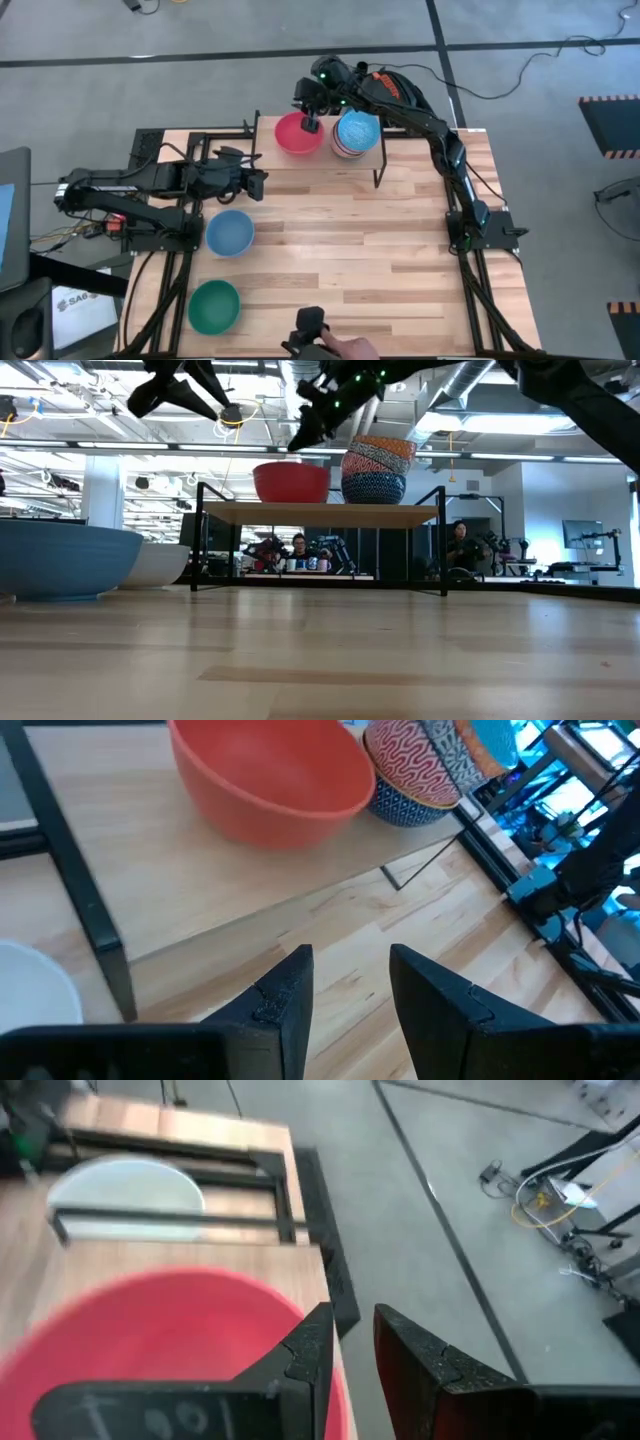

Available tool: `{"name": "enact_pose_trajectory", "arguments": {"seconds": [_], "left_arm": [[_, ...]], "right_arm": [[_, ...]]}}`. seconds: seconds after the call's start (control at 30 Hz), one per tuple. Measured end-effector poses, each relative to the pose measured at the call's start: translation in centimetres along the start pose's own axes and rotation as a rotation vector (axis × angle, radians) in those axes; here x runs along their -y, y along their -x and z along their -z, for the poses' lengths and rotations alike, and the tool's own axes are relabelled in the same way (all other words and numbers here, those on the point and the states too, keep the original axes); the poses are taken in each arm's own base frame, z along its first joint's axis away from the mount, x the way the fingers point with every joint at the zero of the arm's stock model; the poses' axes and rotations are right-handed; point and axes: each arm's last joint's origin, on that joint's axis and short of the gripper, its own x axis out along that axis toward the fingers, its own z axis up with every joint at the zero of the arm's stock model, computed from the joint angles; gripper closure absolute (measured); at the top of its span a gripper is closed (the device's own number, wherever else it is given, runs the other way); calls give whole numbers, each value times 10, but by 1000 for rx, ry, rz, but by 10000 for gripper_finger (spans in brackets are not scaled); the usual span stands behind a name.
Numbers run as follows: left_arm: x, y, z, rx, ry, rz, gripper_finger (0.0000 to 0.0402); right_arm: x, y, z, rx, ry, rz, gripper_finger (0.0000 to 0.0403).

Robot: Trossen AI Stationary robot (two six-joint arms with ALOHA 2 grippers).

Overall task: Place and stack bowls onto a shelf
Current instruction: Stack the green bowl on top of the red bowl on the shelf

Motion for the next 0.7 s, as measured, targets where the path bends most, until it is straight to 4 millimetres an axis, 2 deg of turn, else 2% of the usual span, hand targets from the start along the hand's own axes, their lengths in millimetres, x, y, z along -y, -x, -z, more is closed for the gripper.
{"name": "enact_pose_trajectory", "arguments": {"seconds": [0.2,0.33,0.5,0.7], "left_arm": [[-7,12,-5,42,19,-10,283],[-13,21,-7,44,9,-14,283],[-19,34,-6,7,-21,11,283],[-28,50,2,-73,-84,32,283]], "right_arm": [[0,39,-26,112,-9,11,300],[-12,59,-43,166,-36,-6,300],[-53,67,-60,176,-78,-105,300],[-118,68,-76,145,-90,-177,300]]}}
